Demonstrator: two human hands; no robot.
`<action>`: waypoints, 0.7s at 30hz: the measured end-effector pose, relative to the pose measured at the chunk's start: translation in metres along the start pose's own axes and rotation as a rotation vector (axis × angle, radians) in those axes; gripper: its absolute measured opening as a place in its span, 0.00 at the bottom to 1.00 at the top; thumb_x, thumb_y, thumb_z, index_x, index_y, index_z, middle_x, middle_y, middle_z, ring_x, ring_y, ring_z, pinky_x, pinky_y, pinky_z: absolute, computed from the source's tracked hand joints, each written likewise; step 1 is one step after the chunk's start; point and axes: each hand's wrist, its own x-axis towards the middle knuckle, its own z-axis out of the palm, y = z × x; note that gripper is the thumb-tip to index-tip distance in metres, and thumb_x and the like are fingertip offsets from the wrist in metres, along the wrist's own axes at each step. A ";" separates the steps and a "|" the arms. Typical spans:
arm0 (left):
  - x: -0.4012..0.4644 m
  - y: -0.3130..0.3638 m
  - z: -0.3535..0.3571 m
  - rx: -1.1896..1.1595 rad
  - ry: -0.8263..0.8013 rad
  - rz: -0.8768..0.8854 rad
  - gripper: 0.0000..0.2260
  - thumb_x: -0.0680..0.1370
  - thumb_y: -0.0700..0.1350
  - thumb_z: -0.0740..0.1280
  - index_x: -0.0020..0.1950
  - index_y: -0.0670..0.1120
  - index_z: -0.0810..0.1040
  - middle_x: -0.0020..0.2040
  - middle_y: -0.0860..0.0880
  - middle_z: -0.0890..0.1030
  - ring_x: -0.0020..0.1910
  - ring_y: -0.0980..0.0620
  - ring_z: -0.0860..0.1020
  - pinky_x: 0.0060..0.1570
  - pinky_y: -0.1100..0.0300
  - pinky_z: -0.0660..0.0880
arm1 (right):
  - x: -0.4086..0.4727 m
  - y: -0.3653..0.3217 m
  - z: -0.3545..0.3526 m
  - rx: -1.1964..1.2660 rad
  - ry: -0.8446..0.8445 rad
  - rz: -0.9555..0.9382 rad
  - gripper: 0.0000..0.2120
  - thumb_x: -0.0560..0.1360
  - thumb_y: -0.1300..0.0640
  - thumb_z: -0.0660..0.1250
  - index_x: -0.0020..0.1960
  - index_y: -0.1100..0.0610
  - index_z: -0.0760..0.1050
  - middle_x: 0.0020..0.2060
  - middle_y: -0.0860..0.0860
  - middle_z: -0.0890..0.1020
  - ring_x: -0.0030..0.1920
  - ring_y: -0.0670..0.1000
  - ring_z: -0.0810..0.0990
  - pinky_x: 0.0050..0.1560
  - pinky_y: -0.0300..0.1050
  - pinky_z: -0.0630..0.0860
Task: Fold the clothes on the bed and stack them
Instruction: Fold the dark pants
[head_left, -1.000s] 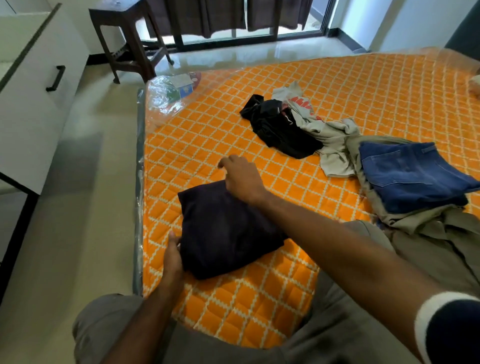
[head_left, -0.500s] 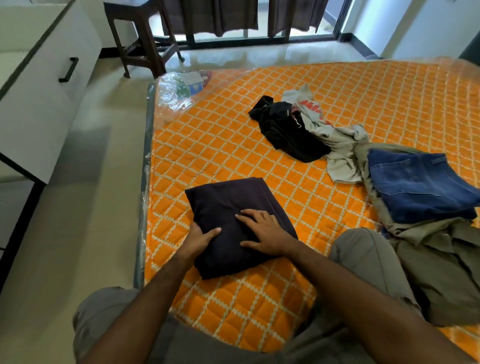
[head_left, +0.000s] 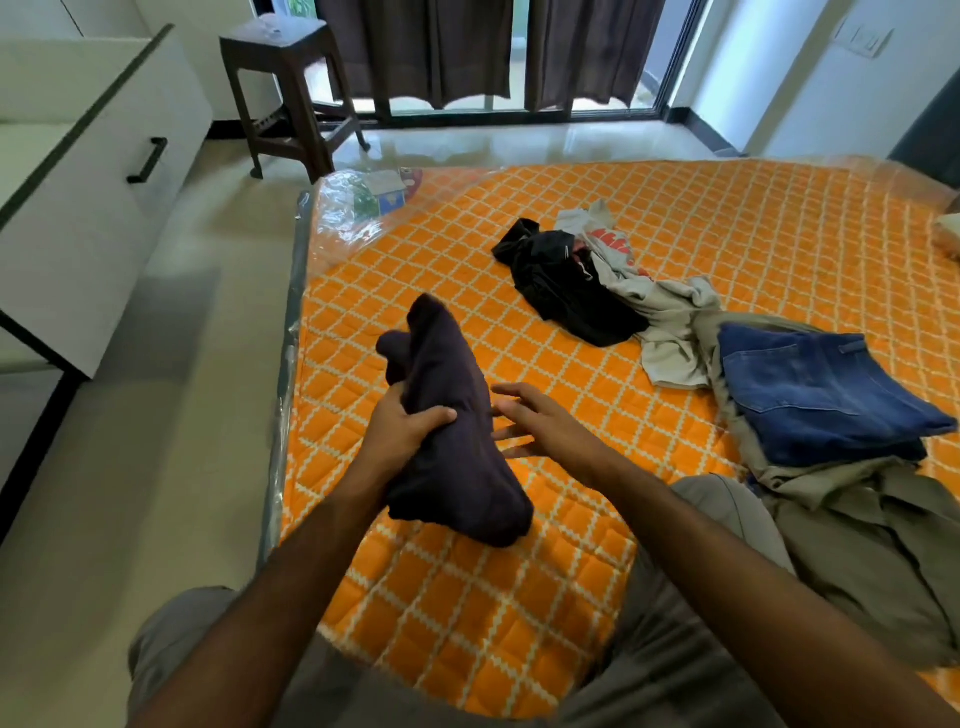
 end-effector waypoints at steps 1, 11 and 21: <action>-0.002 0.013 0.001 0.115 -0.045 0.033 0.30 0.63 0.52 0.74 0.61 0.42 0.75 0.52 0.49 0.82 0.48 0.54 0.82 0.44 0.60 0.77 | 0.002 -0.012 0.014 0.184 -0.084 0.061 0.21 0.81 0.41 0.63 0.70 0.49 0.72 0.62 0.52 0.80 0.57 0.59 0.82 0.57 0.60 0.81; -0.017 0.026 0.028 0.464 -0.425 0.086 0.22 0.81 0.53 0.62 0.74 0.52 0.66 0.51 0.50 0.81 0.50 0.53 0.80 0.60 0.47 0.75 | 0.014 0.015 0.041 0.971 -0.019 0.155 0.18 0.86 0.55 0.51 0.64 0.61 0.76 0.46 0.56 0.87 0.47 0.50 0.86 0.51 0.42 0.81; -0.036 -0.113 -0.059 0.752 0.167 -0.233 0.34 0.75 0.49 0.75 0.75 0.38 0.67 0.70 0.36 0.70 0.70 0.37 0.68 0.67 0.45 0.67 | 0.022 0.084 0.008 0.343 0.033 0.274 0.32 0.73 0.42 0.75 0.71 0.54 0.69 0.63 0.50 0.80 0.60 0.52 0.82 0.62 0.50 0.78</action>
